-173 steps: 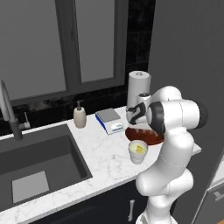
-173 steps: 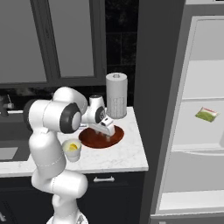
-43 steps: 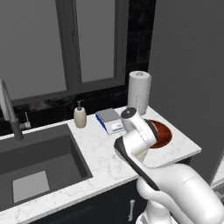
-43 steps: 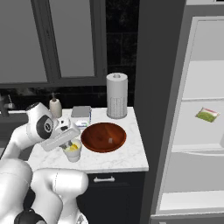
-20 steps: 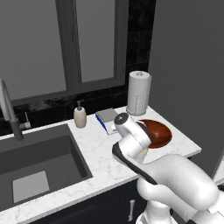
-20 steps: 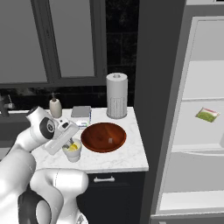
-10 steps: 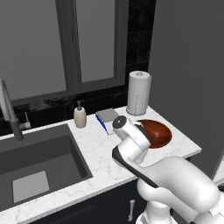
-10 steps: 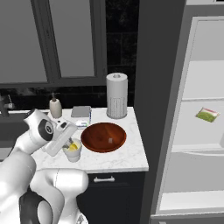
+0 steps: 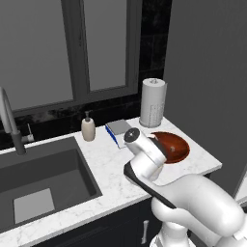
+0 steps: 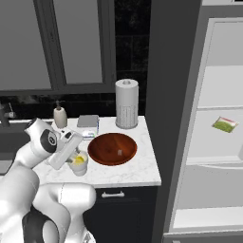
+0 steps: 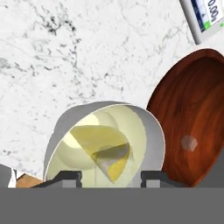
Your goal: Grab a lemon wedge from the fridge and one ice cube from the ice bowl, and put them in the glass of lemonade.
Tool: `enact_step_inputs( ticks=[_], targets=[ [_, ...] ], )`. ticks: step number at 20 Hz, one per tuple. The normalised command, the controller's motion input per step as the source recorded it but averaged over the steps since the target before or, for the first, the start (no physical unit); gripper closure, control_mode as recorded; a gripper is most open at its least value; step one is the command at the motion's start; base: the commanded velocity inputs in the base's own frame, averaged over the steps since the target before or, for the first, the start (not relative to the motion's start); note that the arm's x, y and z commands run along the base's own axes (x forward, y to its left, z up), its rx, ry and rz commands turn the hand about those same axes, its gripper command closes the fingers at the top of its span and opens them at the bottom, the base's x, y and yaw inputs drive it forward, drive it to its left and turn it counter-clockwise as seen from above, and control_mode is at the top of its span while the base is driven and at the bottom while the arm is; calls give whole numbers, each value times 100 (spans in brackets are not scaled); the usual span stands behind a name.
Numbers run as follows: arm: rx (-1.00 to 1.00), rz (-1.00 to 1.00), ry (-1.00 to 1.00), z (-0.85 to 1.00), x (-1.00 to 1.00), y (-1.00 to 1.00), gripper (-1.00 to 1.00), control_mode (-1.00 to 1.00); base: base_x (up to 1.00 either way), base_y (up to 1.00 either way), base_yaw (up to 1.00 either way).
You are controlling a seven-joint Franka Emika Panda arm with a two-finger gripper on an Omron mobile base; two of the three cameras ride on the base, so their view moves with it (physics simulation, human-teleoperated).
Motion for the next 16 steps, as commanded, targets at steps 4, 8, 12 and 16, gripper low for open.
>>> enact_step_inputs(
  ticks=[4,8,12,16],
  targets=[
    [0,1,0,10,-11,-6,-100,-100,0,0,0],
    [0,1,0,5,-6,-7,-100,-100,0,0,0],
    [0,0,0,24,-1,-16,-100,-100,0,0,0],
    [0,0,-2,45,0,-26,-100,-100,0,0,0]
  ],
)
